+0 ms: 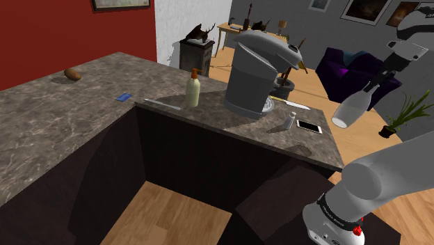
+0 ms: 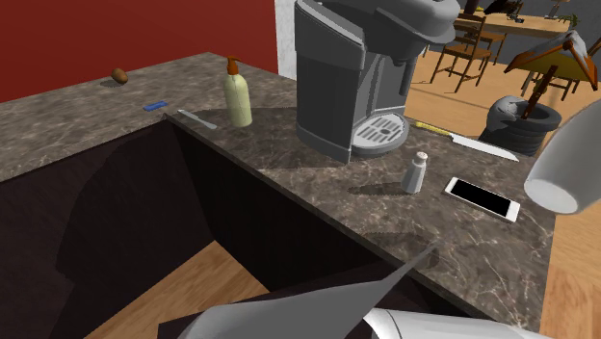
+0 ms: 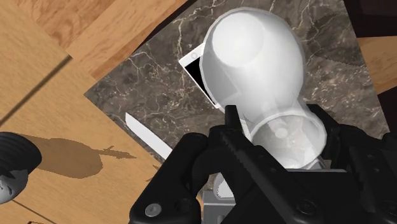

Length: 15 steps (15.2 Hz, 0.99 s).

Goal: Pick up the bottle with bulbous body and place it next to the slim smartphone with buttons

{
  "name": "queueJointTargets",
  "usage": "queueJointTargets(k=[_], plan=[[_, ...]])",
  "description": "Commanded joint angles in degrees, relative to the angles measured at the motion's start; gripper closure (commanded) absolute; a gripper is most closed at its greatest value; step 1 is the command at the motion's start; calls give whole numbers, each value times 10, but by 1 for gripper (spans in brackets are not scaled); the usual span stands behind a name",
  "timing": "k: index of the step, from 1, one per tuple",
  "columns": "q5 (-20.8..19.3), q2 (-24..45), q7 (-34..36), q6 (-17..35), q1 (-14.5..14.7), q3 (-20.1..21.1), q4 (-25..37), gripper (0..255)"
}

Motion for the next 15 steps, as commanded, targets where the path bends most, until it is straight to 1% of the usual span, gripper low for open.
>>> queueJointTargets(k=[1, 15], plan=[[0, 0, -2, 16, -1, -2, -15, 255], [5, 16, -19, 123, -1, -23, -110, 255]])
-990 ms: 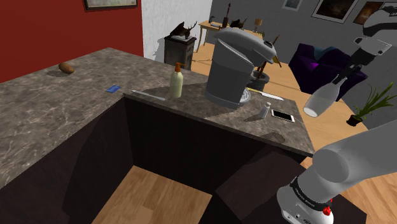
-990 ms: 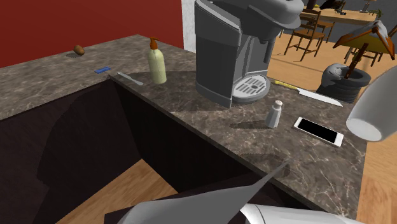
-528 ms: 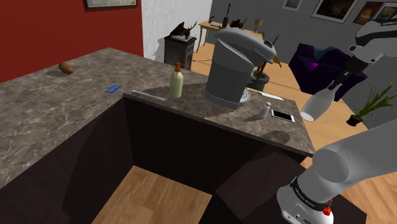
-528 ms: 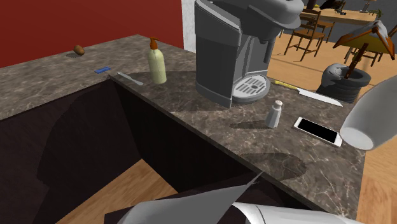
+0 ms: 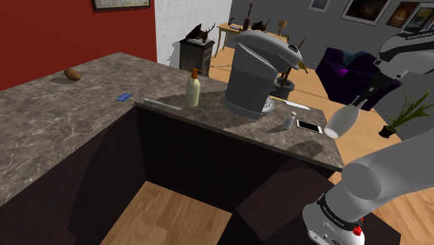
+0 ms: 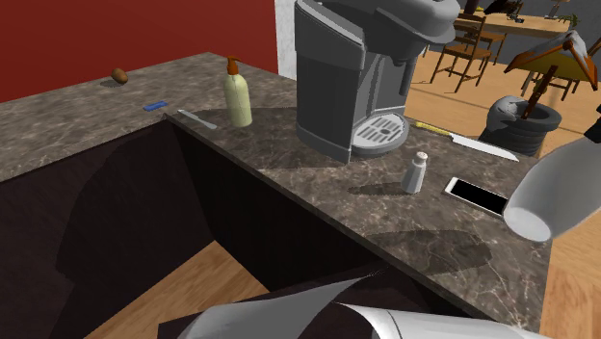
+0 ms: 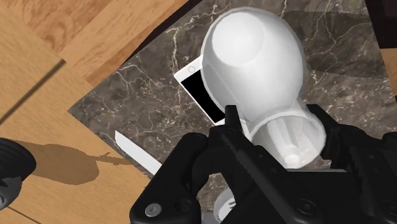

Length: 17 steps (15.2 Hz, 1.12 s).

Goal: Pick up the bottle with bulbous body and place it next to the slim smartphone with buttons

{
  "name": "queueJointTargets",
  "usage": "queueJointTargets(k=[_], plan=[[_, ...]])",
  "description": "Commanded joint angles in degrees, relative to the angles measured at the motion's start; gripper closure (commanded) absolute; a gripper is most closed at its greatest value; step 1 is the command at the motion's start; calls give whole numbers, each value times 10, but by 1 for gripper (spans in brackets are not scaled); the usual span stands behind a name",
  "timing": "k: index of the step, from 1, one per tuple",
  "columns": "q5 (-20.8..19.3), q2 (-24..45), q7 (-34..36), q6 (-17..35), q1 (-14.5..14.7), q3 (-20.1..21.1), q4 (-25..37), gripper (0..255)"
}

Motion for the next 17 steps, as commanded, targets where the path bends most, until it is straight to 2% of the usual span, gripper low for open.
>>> queueJointTargets(k=[1, 9, 17], plan=[[2, 4, -3, 16, 1, -3, -12, 255], [21, 32, -25, 82, 7, -23, -58, 255], [21, 32, -25, 82, 7, -23, -58, 255]])
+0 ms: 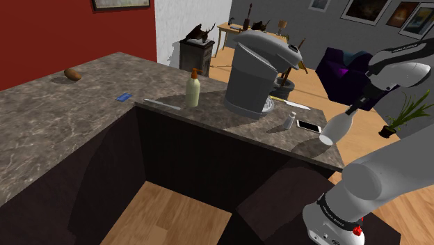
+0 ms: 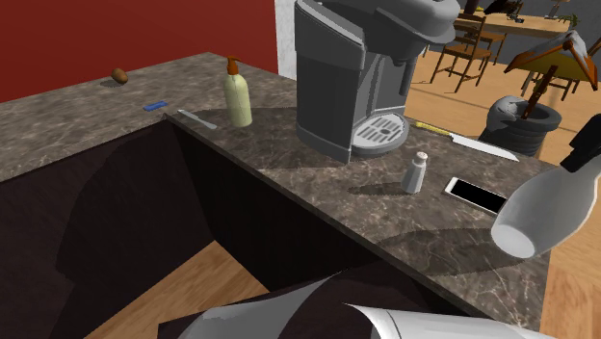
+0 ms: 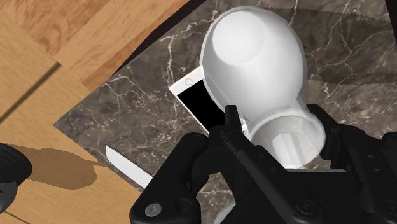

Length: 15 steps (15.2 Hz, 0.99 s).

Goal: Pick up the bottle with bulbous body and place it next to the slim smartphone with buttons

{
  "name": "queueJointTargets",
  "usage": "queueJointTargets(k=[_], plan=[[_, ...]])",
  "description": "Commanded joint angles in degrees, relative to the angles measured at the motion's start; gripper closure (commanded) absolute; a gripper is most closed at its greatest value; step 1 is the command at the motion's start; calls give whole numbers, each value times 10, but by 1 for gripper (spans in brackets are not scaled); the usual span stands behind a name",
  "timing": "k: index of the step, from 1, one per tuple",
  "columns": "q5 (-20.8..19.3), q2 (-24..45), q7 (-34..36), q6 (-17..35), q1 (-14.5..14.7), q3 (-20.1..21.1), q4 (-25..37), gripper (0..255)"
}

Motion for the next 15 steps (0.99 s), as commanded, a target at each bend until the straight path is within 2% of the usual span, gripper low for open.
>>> queueJointTargets(k=[1, 6, 10, 15], plan=[[0, 0, 0, 0, 0, 0, 0, 0], [0, 0, 0, 0, 0, 0, 0, 0], [-26, -38, 21, -75, -12, 20, 46, 0], [-26, -38, 21, -75, -12, 20, 46, 0]])
